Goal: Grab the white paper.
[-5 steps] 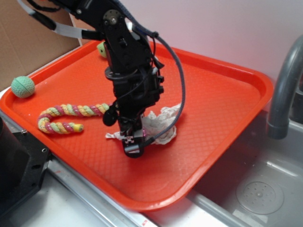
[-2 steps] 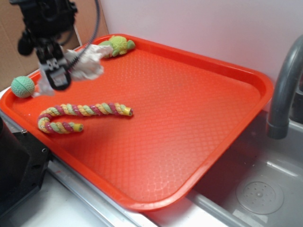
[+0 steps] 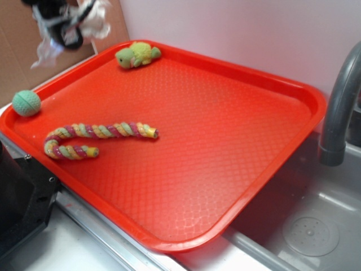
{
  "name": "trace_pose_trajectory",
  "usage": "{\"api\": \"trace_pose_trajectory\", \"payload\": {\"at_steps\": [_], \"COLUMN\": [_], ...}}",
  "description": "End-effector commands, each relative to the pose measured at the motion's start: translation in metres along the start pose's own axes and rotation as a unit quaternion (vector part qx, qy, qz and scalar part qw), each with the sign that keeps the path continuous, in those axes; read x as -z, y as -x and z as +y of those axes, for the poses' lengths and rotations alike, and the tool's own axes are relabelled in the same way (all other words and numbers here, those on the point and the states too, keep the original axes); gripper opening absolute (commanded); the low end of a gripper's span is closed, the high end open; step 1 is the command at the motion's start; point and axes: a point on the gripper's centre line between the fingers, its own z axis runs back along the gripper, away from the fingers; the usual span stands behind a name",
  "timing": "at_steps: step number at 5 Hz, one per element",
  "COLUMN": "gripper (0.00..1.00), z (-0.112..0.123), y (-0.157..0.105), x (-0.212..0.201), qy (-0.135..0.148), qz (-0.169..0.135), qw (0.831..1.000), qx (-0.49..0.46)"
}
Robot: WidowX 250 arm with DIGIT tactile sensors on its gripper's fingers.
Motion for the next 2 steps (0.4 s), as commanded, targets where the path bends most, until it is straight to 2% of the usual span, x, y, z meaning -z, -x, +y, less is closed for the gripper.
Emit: {"api": "trace_pose_trajectory", "payload": {"at_steps": [1, 2], "gripper": [0.00, 0.00], "z": [-0.0138, -0.0131], "y": [-0.0045, -0.0025], "x": [-0.0307, -0.0242], "qy": [-0.019, -0.022], "qz": [-0.043, -0.029], "qw": [0.999, 0.999], "qx": [0.003, 0.006]}}
